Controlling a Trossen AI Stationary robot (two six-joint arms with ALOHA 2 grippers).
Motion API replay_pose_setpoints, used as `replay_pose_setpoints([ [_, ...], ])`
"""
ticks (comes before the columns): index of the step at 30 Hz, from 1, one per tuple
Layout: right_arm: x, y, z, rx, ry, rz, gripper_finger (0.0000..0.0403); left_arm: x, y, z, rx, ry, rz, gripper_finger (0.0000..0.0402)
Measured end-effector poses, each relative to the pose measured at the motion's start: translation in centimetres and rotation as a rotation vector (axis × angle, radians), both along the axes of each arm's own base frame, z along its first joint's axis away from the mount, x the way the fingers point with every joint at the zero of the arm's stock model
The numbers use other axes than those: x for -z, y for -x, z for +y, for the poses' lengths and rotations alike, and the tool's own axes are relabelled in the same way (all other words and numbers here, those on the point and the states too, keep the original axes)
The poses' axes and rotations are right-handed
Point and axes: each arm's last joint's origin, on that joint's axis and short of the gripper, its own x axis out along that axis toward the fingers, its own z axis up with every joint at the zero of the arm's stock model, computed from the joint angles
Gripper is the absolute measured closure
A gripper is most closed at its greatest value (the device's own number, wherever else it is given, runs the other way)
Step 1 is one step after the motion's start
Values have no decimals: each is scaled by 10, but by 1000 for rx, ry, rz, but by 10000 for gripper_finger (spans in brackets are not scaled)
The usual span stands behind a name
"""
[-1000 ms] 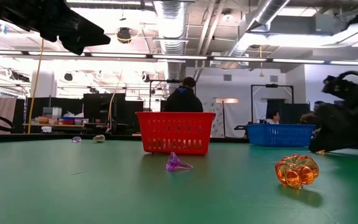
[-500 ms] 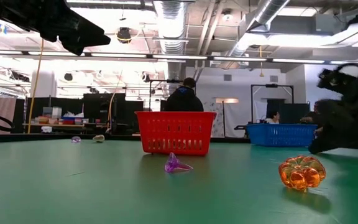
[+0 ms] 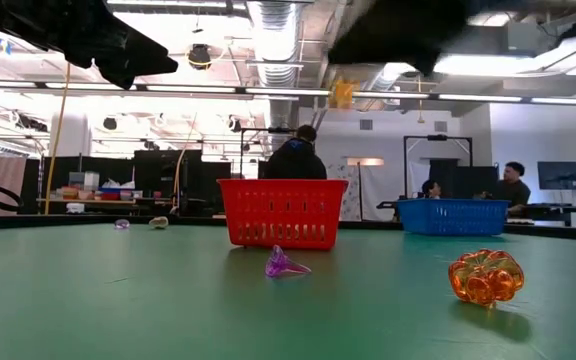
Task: Sort Halloween decoration
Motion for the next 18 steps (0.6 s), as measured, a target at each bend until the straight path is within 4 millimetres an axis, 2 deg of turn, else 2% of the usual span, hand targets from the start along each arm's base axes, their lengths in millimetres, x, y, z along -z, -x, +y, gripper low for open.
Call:
replay_pose_setpoints([
  [2,-3,-21,4,-113,5,-82,285,0,0,0,0,0,0,260],
  [5,9,-55,8,-260,-7,-157,293,0,0,0,0,-8,3,260],
  [8,24,-89,13,-384,-14,-187,309,1,0,0,0,-10,8,260],
  [11,27,-115,17,-449,5,-191,325,2,0,0,-1,-7,21,260],
  [14,27,-129,19,-459,25,-118,331,3,1,0,-3,-1,34,260],
  [18,22,-125,19,-457,24,50,331,5,1,0,-4,0,50,260],
])
